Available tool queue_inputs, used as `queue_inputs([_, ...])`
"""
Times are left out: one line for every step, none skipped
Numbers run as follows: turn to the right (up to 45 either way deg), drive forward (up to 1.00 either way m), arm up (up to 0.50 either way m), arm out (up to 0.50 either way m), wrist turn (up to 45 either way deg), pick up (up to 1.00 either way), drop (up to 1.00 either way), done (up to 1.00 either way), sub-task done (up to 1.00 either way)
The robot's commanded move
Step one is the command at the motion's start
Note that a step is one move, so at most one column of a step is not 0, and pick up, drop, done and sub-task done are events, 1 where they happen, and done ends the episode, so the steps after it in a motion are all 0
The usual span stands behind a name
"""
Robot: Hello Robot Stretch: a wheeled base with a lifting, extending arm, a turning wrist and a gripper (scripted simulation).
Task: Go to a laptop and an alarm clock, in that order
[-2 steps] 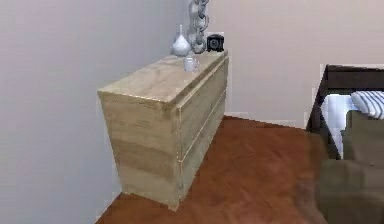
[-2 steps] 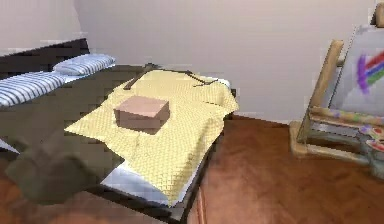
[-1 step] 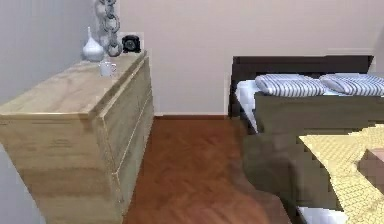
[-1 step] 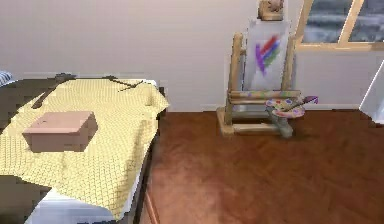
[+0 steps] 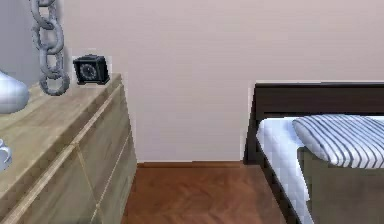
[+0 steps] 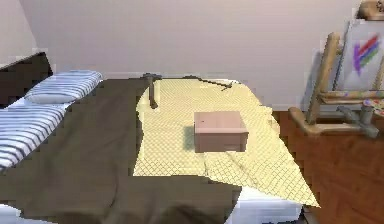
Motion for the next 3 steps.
queue_inputs([0.0, 0.65, 0.0, 0.0, 0.0, 0.0, 0.0, 0.0, 0.0])
queue_inputs([-42.0, 0.0, 0.0, 0.0, 0.0, 0.0, 0.0, 0.0, 0.0])
queue_inputs([0.0, 0.0, 0.0, 0.0, 0.0, 0.0, 0.0, 1.0, 0.0])
